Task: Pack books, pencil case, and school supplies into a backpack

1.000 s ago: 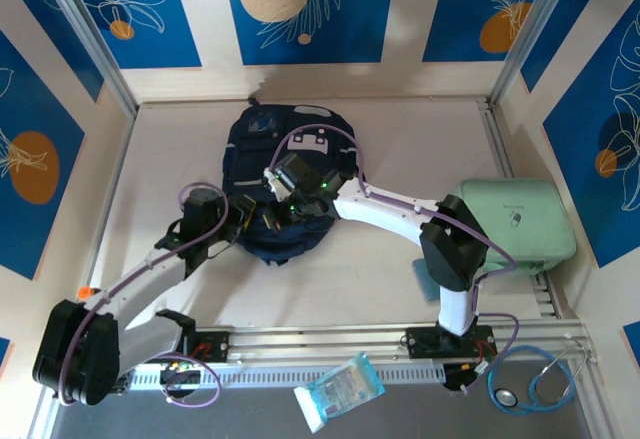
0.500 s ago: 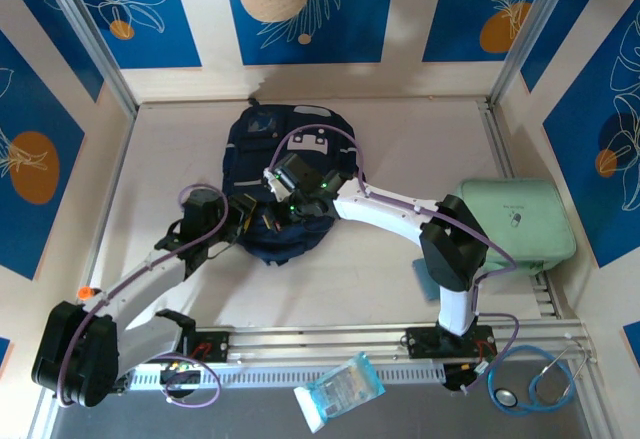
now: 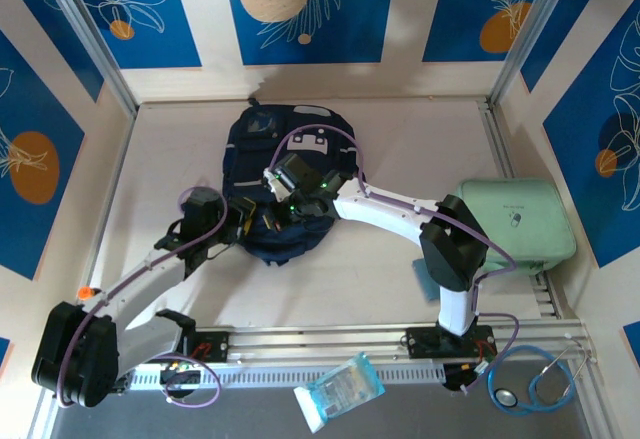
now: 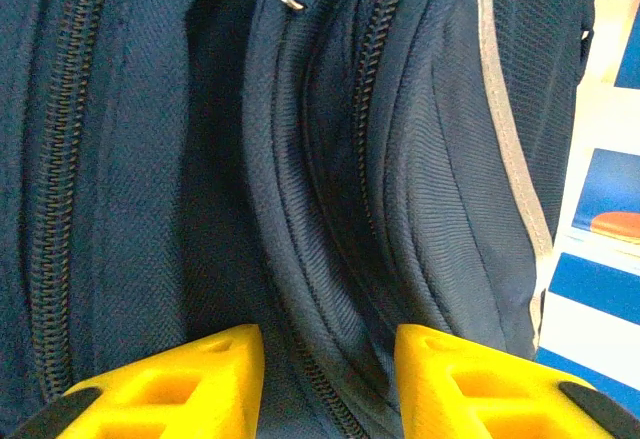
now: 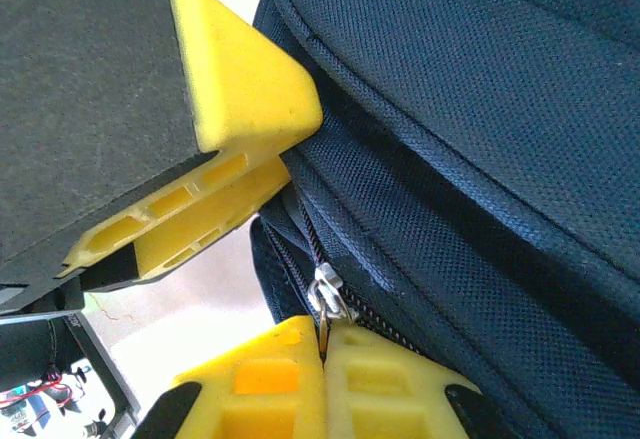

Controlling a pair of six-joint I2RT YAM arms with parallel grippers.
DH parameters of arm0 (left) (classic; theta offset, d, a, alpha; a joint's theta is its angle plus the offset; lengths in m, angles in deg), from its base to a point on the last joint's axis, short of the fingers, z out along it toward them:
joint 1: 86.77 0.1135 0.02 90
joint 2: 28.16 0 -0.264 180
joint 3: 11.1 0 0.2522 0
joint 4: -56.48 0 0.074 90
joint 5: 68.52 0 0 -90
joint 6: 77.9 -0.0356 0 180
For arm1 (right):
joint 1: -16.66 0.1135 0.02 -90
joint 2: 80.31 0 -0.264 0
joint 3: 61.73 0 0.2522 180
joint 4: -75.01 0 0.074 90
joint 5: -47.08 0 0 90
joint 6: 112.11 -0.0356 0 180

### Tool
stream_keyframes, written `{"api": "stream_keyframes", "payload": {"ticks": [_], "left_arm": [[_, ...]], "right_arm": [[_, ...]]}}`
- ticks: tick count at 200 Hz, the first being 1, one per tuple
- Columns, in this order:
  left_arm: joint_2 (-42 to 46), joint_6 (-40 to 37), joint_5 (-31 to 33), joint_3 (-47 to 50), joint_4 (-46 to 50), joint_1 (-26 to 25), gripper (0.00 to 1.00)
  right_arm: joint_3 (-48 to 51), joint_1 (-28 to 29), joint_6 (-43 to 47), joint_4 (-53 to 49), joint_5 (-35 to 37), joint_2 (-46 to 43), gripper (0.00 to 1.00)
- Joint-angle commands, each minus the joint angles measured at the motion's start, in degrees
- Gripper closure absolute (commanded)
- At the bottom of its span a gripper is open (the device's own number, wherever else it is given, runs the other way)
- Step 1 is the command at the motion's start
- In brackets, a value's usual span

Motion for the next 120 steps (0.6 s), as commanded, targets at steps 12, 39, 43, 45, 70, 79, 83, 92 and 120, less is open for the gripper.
{"api": "stream_keyframes", "payload": {"ticks": [12, 39, 43, 45, 70, 79, 83, 92, 120], "left_arm": [[-1.5, -1.4, -1.1, -1.5, 2.6, -1.0, 0.61], [-5.5, -2.4, -1.4, -1.9, -2.0, -0.9, 0.63], [-5.6, -2.5, -0.7, -2.1, -2.2, -0.9, 0.63], [-5.6, -2.7, -0.3, -2.2, -2.3, -1.0, 0.64], [-5.7, -7.3, 5.7, -6.0, 3.2, -0.8, 0.76], [-5.6, -8.3, 6.8, -6.8, 4.2, -0.8, 0.80], [-5.7, -8.5, 7.1, -6.9, 4.2, -0.7, 0.82], [-5.7, -8.9, 7.3, -7.0, 3.9, -0.5, 0.85], [-5.8, -9.5, 7.0, -7.0, 4.4, 0.3, 0.92]], "right_arm": [[-1.4, 0.4, 1.0, 3.9, -3.0, -0.8, 1.00], [-1.0, 1.3, 2.7, 4.0, -3.8, -1.2, 1.00], [-0.8, 1.5, 3.0, 3.9, -3.4, -1.3, 1.00], [-0.7, 1.5, 3.2, 3.9, -3.2, -1.4, 1.00], [1.3, 2.2, 4.2, 2.3, 1.0, -1.8, 1.00], [2.2, 2.2, 4.2, 1.6, 3.1, -2.2, 1.00], [2.8, 2.2, 4.1, 1.4, 3.9, -2.4, 1.00], [3.9, 2.2, 4.0, 0.8, 6.5, -3.1, 1.00], [8.7, 1.3, 3.5, 0.4, 14.1, -5.5, 1.00]]}}
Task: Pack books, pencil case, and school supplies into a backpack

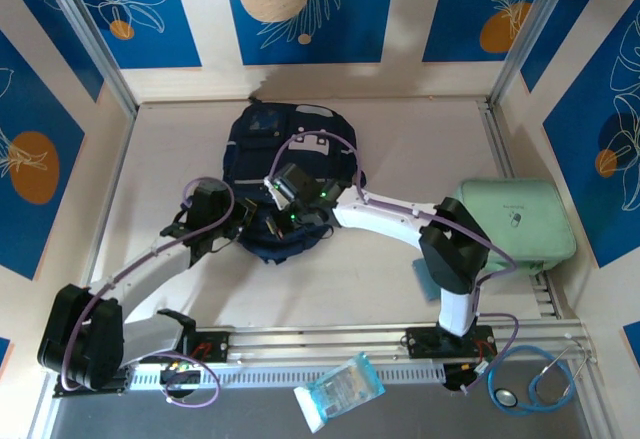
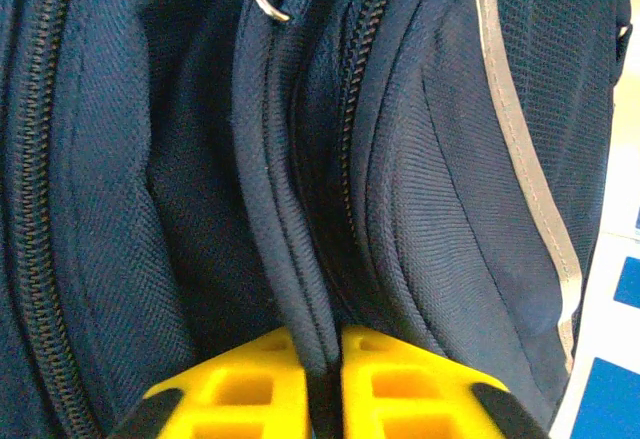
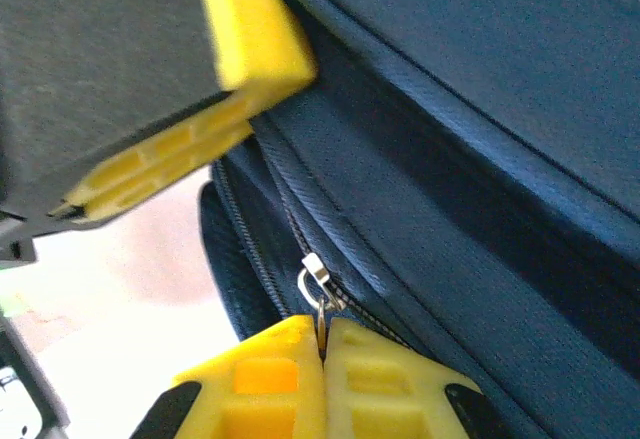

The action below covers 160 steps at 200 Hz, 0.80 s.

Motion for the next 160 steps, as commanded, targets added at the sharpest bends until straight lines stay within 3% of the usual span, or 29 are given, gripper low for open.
{"api": "stream_keyframes", "payload": {"ticks": [1, 70, 86, 112, 160], "left_arm": [[-0.3, -3.1, 3.6, -1.7, 0.8, 0.8, 0.92], [0.0, -4.8, 1.9, -2.1, 1.7, 2.3, 0.93], [-0.1, -5.0, 1.4, -2.1, 1.7, 2.4, 0.93], [-0.3, -6.0, 1.2, -2.6, 3.3, 2.7, 0.93], [-1.6, -9.8, -0.3, -3.4, 6.3, 4.2, 0.93]], "right_arm": [[4.0, -0.3, 0.7, -2.1, 7.1, -4.1, 1.00], [14.3, -6.4, -0.1, -1.1, 16.5, -10.0, 1.00], [15.9, -8.3, 0.7, -0.2, 14.9, -11.3, 1.00], [16.9, -11.3, 7.6, 1.5, 6.1, -12.3, 1.00], [12.9, -14.5, 13.5, -0.3, 7.0, -10.2, 1.00]]}}
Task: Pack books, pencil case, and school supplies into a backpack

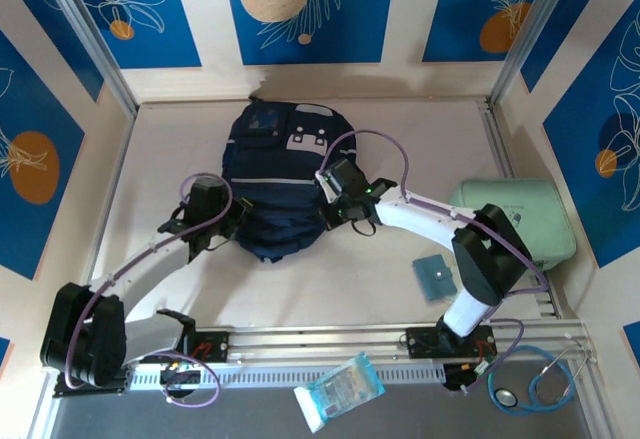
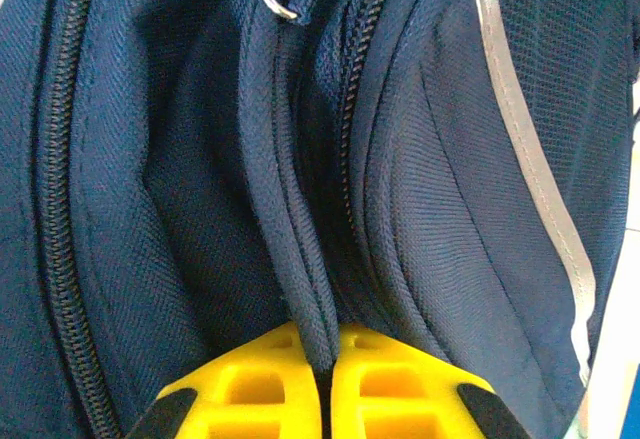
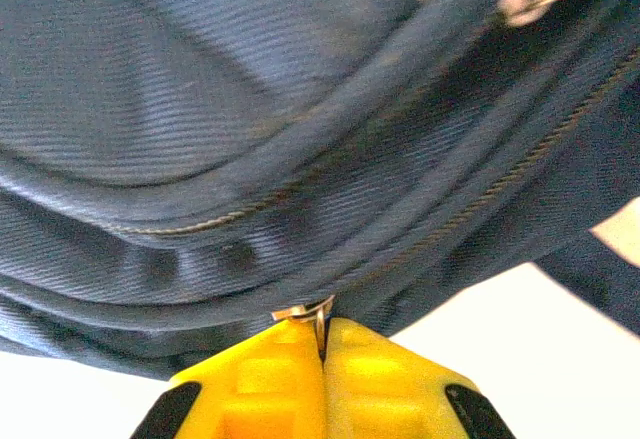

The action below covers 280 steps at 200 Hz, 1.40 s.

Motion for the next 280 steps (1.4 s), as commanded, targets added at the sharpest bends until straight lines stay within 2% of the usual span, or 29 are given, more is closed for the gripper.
{"api": "stream_keyframes", "payload": {"ticks": [1, 64, 78, 90, 98, 121, 143, 161, 194, 235, 280], "left_arm": [[-0.6, -4.2, -0.1, -1.7, 3.3, 1.7, 0.93], [-0.9, -13.6, -2.0, -3.4, 10.9, 7.6, 0.88], [-0.7, -15.6, -2.0, -3.9, 12.6, 9.3, 0.82], [-0.2, -17.1, -2.0, -4.5, 14.2, 10.5, 0.70], [0.3, -18.1, -1.5, -5.3, 16.4, 10.9, 0.66], [2.2, -20.7, 3.2, -8.3, 24.6, 11.4, 0.59], [4.3, -22.3, 4.0, -9.5, 28.4, 11.6, 0.56], [6.2, -21.3, 2.4, -8.9, 27.8, 11.7, 0.56], [6.4, -17.7, -3.7, -6.6, 21.1, 11.7, 0.55], [3.9, -15.7, -3.4, -6.2, 19.7, 11.7, 0.56], [5.6, -11.6, -0.7, -2.8, 18.8, 11.7, 0.66]], "right_arm": [[-2.6, -1.7, 4.4, -1.2, 0.4, 0.5, 1.00], [-6.5, -0.4, 5.9, -1.0, -3.7, 3.5, 1.00], [-8.5, 1.5, 5.5, -1.1, -5.0, 5.2, 1.00], [-10.2, 3.5, 5.0, -0.9, -5.1, 6.7, 1.00], [-11.4, 4.6, 4.4, -0.8, -5.6, 7.8, 1.00], [-15.1, 7.2, 2.0, -0.1, -8.0, 11.4, 1.00], [-19.3, 9.8, -0.7, 0.2, -11.1, 14.7, 1.00], [-21.8, 11.6, -1.7, 1.1, -12.8, 16.9, 1.00], [-25.1, 14.0, -1.9, 1.1, -14.5, 18.8, 1.00], [-25.8, 14.6, -3.0, 1.6, -16.8, 18.6, 1.00], [-26.0, 14.7, -3.8, 2.1, -17.5, 18.8, 1.00]]}}
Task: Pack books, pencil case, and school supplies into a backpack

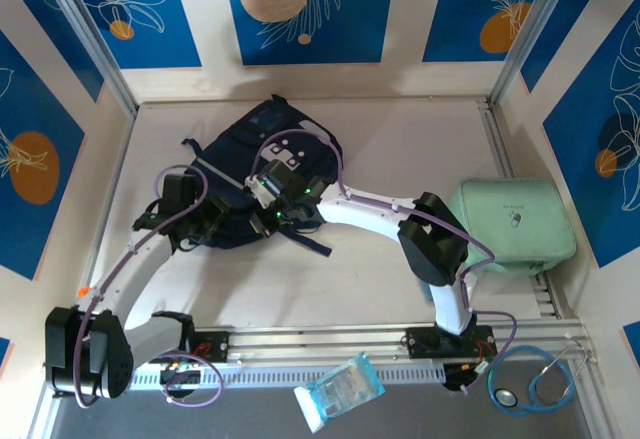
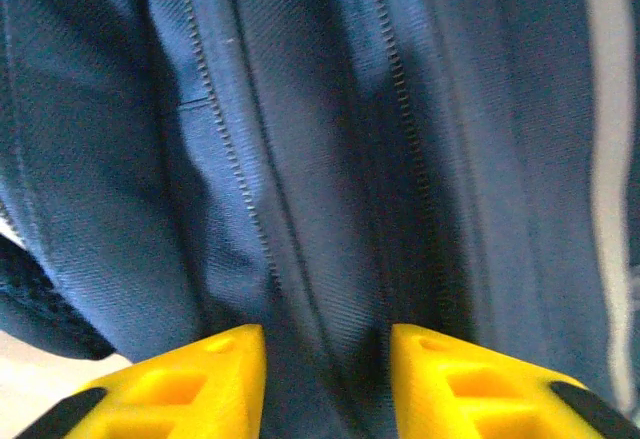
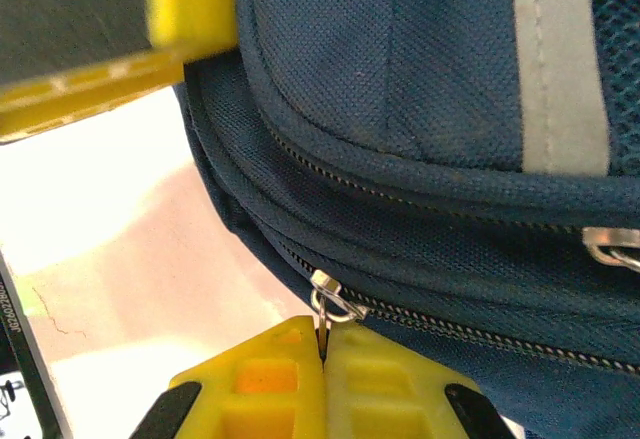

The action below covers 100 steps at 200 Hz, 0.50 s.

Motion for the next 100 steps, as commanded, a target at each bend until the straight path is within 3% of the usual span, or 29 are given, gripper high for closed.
{"api": "stream_keyframes", "payload": {"ticks": [1, 78, 100], "left_arm": [[1.4, 2.9, 1.2, 1.8, -0.6, 0.5, 0.66], [-2.5, 1.7, -1.1, 0.3, -7.6, 0.6, 0.61], [-2.9, 1.2, -1.1, 0.4, -9.6, 0.6, 0.66]], "right_arm": [[-2.1, 1.0, -1.0, 0.9, -4.4, 0.3, 1.00], [-2.2, 1.6, -0.3, 0.2, -5.2, 0.2, 1.00], [-1.9, 1.7, -0.3, 0.1, -5.3, 0.1, 1.00]]}}
